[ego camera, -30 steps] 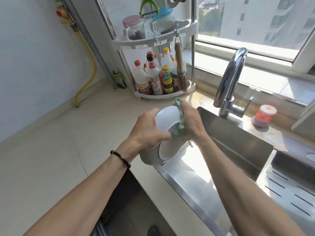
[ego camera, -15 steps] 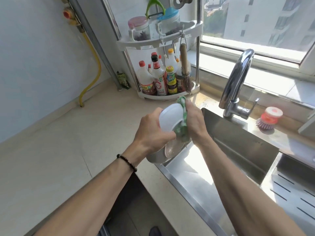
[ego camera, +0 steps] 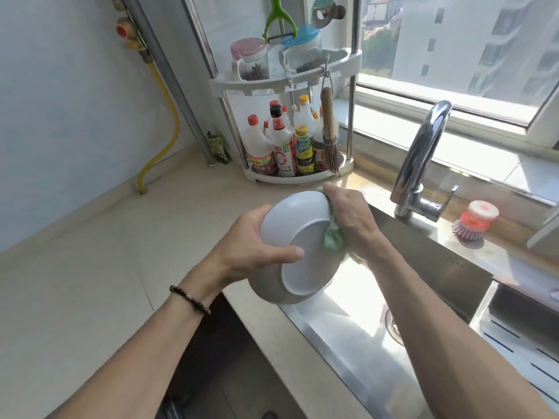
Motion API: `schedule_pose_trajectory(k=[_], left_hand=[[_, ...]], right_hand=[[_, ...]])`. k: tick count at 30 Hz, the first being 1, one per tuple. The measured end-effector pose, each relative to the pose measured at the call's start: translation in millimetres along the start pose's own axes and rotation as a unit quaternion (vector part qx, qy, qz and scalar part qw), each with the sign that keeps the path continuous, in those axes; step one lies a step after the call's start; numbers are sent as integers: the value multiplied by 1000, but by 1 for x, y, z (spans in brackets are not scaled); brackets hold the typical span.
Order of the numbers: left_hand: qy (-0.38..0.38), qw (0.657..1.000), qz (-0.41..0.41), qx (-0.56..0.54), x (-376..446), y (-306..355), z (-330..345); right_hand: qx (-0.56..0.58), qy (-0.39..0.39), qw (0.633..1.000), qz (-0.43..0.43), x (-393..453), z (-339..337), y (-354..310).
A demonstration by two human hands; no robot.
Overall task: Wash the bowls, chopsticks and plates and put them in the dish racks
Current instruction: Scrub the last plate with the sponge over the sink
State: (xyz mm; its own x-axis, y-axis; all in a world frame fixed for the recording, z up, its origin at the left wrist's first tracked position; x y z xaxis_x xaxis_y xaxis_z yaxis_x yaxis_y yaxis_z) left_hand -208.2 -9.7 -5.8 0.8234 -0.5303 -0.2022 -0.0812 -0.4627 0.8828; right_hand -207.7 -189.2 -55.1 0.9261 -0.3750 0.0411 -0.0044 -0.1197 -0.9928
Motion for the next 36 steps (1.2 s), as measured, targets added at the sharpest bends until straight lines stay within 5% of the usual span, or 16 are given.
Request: schedule_pose_trajectory(k=[2, 9, 13, 17, 21, 25, 29, 33, 36], left_hand=[[-56, 994, -12, 95, 12, 8, -1], [47, 989, 9, 141, 22, 5, 2], [85, 987, 11, 138, 20, -1, 1], [106, 987, 1, 118, 23, -3, 2], [109, 984, 20, 138, 18, 1, 0], [106, 981, 31, 162, 23, 8, 2], [102, 981, 26, 164, 19, 6, 4], [90, 984, 33, 148, 20, 10, 6], [102, 983, 68, 136, 14, 17, 2]], right_hand=[[-70, -50, 995, -55, 0, 10, -16], [-131, -14, 973, -189, -19, 50, -25], [-15, -13, 999, -47, -2, 34, -10], [-98, -6, 984, -151, -9, 53, -29], [18, -12, 999, -48, 1, 34, -11], [-48, -9, 987, -155, -8, 55, -27], [-11, -20, 996, -87, 5, 45, -13], [-63, 5, 986, -151, -6, 48, -22], [64, 17, 997, -29, 0, 29, -5]])
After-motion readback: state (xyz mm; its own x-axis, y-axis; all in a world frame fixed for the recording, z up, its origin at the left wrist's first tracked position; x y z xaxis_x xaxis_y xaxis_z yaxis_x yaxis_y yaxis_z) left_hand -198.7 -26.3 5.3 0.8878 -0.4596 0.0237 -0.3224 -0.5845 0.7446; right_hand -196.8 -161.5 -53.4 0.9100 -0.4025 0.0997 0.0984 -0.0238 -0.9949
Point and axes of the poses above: each hand's wrist, its own x-axis towards the middle knuckle, its own z-axis out of the palm, y = z × x, the point moved 6 cm from there along x, towards the middle knuckle, and after that the axes turned 5 degrees about -z, right-handed, at the moved point
